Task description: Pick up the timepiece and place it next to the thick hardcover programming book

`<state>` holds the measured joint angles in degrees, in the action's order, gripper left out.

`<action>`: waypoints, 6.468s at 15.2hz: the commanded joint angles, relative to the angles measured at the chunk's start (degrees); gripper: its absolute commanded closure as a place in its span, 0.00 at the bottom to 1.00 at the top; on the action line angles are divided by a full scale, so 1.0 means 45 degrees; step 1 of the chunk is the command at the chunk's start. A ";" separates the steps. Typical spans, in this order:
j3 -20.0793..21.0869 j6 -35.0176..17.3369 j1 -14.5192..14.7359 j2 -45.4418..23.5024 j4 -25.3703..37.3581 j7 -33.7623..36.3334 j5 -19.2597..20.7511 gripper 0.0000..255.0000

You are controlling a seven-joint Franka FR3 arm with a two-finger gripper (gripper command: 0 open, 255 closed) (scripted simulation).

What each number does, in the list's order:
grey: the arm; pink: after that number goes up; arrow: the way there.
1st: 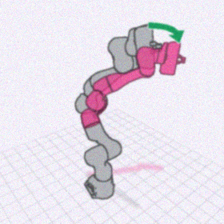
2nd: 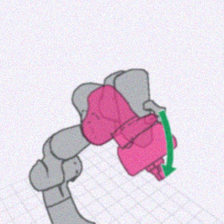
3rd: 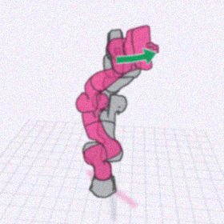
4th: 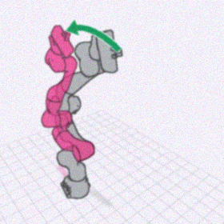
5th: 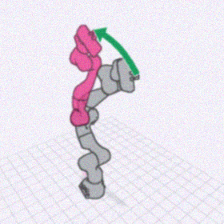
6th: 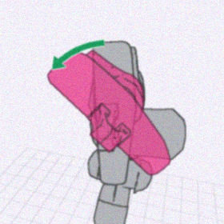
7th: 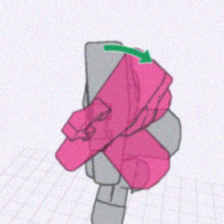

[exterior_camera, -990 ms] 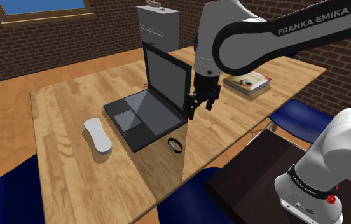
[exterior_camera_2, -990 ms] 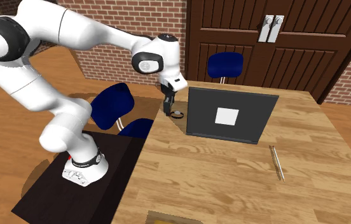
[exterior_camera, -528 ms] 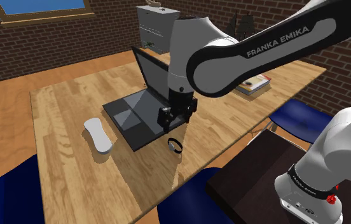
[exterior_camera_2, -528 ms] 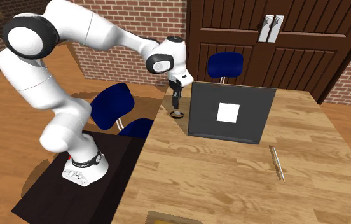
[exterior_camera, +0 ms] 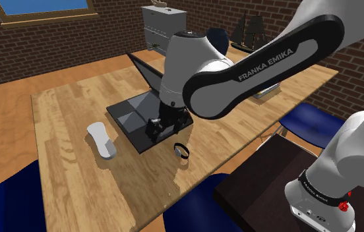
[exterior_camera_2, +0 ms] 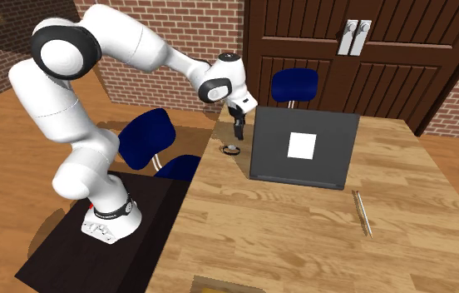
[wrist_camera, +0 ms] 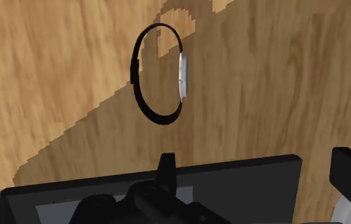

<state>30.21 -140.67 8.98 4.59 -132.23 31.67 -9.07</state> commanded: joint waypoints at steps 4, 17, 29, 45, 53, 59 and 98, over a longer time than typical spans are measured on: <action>-0.0090 0.1230 -0.0161 -0.0544 -0.0432 0.0160 0.0056 0.00; -0.0058 0.1173 -0.0146 -0.0459 -0.0561 0.0157 -0.0005 1.00; -0.0233 0.3041 -0.0183 0.0539 0.0381 -0.0074 -0.0383 1.00; -0.1782 0.5105 -0.0577 0.3313 -0.0489 -0.2299 -0.1224 1.00; -0.3763 0.5699 -0.1278 0.5332 -0.2326 -0.4890 -0.1001 1.00; -0.5308 0.6140 -0.2088 0.6275 -0.3110 -0.6763 -0.0270 1.00; -1.1964 0.4174 -0.5350 0.2899 -0.2256 -1.4884 0.2706 1.00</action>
<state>-23.52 -120.92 -15.10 17.91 -141.70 -35.18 3.16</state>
